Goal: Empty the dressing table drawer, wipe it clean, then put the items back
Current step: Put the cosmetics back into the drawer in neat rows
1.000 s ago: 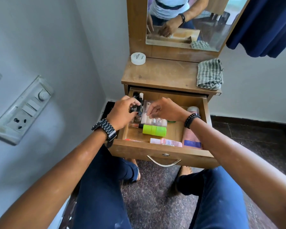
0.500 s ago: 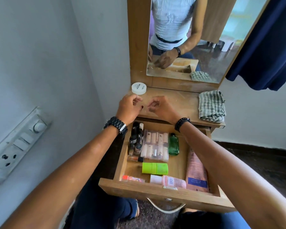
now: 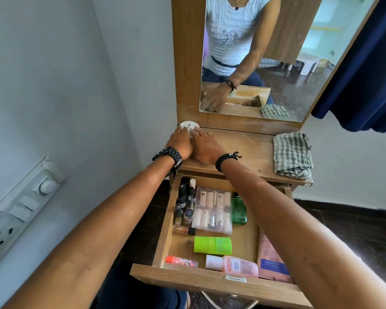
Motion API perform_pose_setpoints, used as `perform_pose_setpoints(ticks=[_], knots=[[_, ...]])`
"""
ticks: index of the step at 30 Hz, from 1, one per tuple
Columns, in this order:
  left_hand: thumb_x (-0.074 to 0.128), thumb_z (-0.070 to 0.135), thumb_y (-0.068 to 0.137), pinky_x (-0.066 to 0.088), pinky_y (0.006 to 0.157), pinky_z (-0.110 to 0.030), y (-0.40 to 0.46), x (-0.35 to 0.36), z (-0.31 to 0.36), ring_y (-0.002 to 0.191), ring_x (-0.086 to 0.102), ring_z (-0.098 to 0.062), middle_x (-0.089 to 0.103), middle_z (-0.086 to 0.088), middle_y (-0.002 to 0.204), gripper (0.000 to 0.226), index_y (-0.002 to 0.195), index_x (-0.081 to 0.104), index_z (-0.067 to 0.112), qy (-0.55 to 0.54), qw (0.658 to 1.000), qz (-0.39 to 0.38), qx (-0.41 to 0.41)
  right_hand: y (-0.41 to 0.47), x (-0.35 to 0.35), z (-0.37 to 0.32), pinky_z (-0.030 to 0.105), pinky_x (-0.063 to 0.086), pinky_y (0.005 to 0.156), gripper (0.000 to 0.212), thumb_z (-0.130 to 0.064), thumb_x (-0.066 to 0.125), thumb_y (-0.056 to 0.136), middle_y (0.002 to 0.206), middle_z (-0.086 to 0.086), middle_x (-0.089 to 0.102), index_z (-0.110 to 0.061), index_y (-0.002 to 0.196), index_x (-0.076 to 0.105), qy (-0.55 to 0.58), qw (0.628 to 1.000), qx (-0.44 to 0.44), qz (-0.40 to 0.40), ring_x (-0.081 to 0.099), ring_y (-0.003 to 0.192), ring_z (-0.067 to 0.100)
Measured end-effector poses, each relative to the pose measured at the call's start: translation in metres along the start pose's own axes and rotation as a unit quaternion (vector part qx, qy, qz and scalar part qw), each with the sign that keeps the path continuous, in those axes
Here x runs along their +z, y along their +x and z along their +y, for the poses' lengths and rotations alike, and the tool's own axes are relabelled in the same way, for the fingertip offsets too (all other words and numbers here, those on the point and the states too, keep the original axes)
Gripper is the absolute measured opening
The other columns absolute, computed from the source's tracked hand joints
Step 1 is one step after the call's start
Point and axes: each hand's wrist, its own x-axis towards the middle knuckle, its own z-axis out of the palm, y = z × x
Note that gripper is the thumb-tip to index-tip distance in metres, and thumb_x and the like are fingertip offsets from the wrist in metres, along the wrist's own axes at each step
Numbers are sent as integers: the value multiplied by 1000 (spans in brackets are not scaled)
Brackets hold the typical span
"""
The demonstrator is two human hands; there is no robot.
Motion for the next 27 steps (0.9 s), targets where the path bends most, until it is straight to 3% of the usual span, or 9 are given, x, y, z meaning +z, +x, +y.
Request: perform_pose_setpoints(ticks=[4,7,10,13,17,21,24,27], knots=[[47,9,90,40,101,-36,-8,2,-1,125,45,-27,40,-12,140,44,133,43,6,0,999,23,37,-7,1,4,41,36,105,49,-23,50,89,139,8,43,-13,136,42,17,998,7,59,42,126,28],[49,9,90,42,96,-34,-14,0,-1,120,48,-26,45,-11,134,34,124,53,5,-23,997,58,40,-16,-3,9,40,42,97,33,-20,57,87,123,9,48,-11,119,55,98,991,15,93,49,114,28],[47,4,89,44,85,-26,-15,-2,4,119,48,-25,47,-12,132,31,119,55,6,-95,992,77,-18,-19,-4,14,30,42,93,20,-19,64,85,117,8,47,-10,103,61,148,981,24,123,49,110,21],[46,4,88,43,63,-21,-21,-8,13,107,56,-26,53,-12,126,33,120,51,12,-210,972,46,-97,-22,-5,15,18,34,92,21,-19,70,81,124,7,44,-10,99,62,201,971,28,124,45,117,18],[42,7,90,40,54,-21,-36,-17,26,94,56,-21,56,-9,120,30,118,50,12,-258,957,45,-120,-39,-10,20,22,32,98,42,-15,74,77,134,12,41,-8,114,55,219,968,33,114,40,125,22],[43,7,90,51,60,-26,-66,-16,41,100,61,-25,58,-9,118,29,118,50,12,-279,955,34,-93,-66,-11,32,35,51,81,48,-17,78,73,116,8,56,-14,112,50,277,954,68,98,57,105,26],[47,7,88,46,56,-19,-94,-11,50,96,59,-21,60,-7,114,27,114,53,12,-280,959,25,-42,-101,-15,39,25,49,68,49,-25,81,71,109,5,60,-15,108,50,264,954,70,122,60,96,21],[53,11,88,53,69,-30,-123,-1,54,90,58,-15,61,-6,113,22,110,53,14,-298,955,-1,2,-144,-21,46,21,52,67,50,-29,80,71,109,1,60,-18,107,47,266,954,61,121,61,95,16]])
